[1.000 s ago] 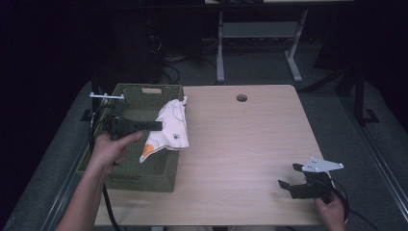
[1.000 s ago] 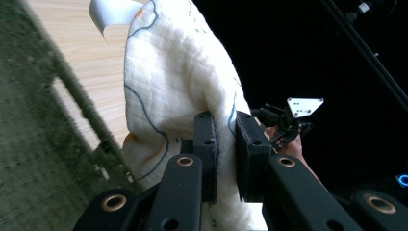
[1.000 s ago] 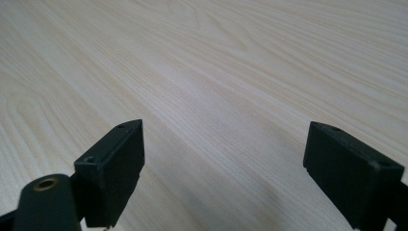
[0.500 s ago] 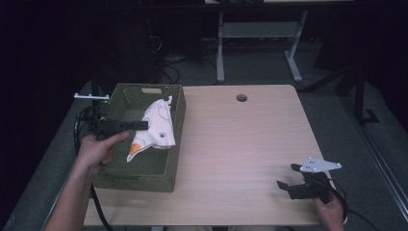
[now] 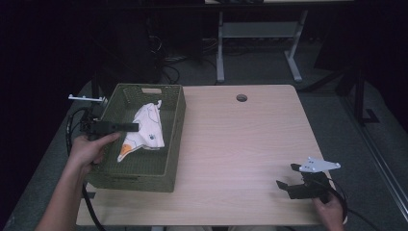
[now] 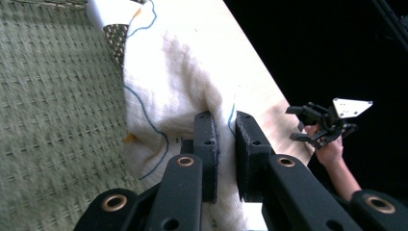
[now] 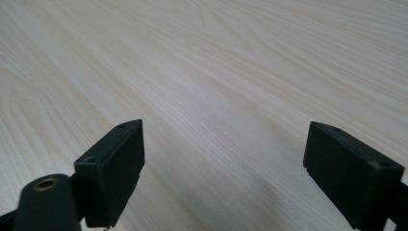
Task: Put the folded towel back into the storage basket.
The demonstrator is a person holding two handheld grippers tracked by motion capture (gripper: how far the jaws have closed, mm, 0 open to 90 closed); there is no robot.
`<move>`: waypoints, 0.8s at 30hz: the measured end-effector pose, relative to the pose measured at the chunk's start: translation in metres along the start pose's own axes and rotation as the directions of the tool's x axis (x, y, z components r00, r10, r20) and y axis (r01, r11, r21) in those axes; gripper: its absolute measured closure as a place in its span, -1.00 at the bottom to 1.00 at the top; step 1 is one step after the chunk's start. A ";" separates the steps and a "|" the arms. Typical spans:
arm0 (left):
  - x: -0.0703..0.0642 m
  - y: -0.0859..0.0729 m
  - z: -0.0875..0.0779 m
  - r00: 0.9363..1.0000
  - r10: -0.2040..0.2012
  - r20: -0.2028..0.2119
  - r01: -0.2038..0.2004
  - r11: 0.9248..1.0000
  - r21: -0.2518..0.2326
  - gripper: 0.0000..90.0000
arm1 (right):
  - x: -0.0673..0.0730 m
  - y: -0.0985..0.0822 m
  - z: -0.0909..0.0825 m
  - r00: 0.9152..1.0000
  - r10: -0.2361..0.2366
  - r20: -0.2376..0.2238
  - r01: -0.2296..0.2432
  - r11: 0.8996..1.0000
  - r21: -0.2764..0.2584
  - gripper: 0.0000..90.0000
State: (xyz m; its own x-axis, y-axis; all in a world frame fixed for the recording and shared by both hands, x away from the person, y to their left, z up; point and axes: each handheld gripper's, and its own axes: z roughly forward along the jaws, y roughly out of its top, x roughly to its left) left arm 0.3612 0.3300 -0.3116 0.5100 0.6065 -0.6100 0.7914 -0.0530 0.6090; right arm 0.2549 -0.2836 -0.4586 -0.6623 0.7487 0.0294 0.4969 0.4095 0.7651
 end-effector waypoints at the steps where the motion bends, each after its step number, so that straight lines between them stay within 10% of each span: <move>1: 0.002 0.000 0.000 1.000 0.006 -0.006 -0.006 1.000 0.006 0.83 | 0.001 0.000 0.000 1.000 0.000 0.001 0.000 1.000 -0.002 -0.69; 16: 0.025 0.009 0.014 0.994 0.058 -0.096 -0.044 0.990 0.135 0.80 | 0.001 0.000 -0.004 1.000 0.002 0.012 -0.002 1.000 -0.003 -0.69; 24: 0.032 0.012 0.032 0.991 0.121 -0.057 -0.102 0.958 0.268 0.82 | -0.004 0.000 -0.007 1.000 0.009 0.022 -0.009 1.000 -0.011 -0.69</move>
State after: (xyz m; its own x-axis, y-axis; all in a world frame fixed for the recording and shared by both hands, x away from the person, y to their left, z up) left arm 0.3978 0.3236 -0.3400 0.5824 0.6396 -0.5017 0.7964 -0.3252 0.5099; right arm 0.2533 -0.2901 -0.4538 -0.6454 0.7635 0.0225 0.4966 0.3970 0.7719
